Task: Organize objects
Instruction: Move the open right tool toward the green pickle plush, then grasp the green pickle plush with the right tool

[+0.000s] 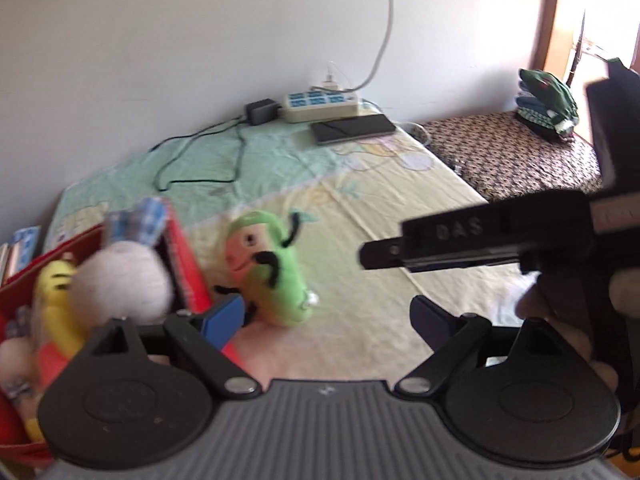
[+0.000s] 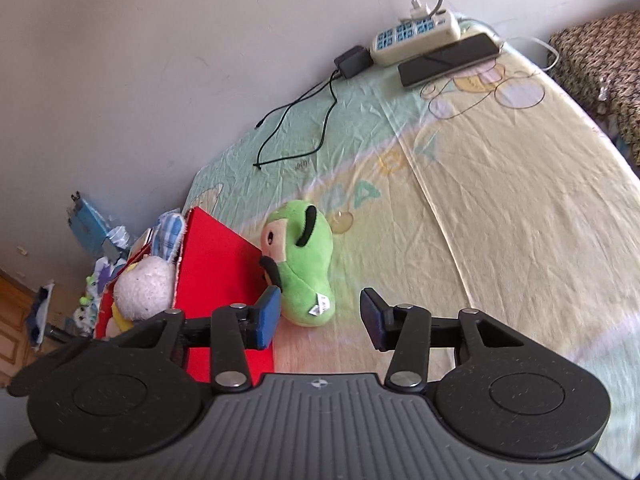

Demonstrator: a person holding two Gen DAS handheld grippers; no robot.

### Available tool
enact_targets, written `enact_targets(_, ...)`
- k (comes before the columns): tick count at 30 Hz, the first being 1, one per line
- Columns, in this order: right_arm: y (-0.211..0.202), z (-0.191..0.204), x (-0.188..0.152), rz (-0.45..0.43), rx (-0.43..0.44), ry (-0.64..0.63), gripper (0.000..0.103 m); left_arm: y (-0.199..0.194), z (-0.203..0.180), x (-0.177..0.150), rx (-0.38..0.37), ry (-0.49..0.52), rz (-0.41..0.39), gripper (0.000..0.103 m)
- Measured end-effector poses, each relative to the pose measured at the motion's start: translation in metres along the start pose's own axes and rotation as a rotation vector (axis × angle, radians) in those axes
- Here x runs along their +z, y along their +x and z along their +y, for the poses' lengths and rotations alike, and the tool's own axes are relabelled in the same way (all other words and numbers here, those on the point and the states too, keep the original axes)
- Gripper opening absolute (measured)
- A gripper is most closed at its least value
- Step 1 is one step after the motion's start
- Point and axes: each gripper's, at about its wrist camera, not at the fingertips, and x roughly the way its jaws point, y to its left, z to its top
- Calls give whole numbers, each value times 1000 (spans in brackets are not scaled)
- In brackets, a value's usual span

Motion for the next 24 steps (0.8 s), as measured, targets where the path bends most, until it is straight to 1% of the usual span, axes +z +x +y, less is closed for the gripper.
enact_targets(3, 9, -8, 9, 28, 23, -37, 48, 19, -10, -2, 28, 11, 10, 92)
enact_targets(6, 22, -17, 19, 81, 59, -53, 48, 42, -15, -5, 63, 17, 48, 92)
enact_targets(10, 43, -23, 30, 146, 94, -67, 48, 70, -17, -7, 122, 19, 75, 93)
enact_targets(14, 66, -26, 41, 223, 143, -50, 48, 91, -16, -7, 175, 6, 92, 94)
enact_targets(18, 84, -22, 51, 271, 182, -54, 49, 107, -12, -5, 199, -8, 97, 95)
enact_targets(22, 103, -20, 63, 313, 245, -23, 50, 122, -8, -2, 234, -19, 102, 95)
enact_targets(24, 114, -19, 67, 334, 255, -7, 50, 130, -3, -2, 251, -31, 119, 94)
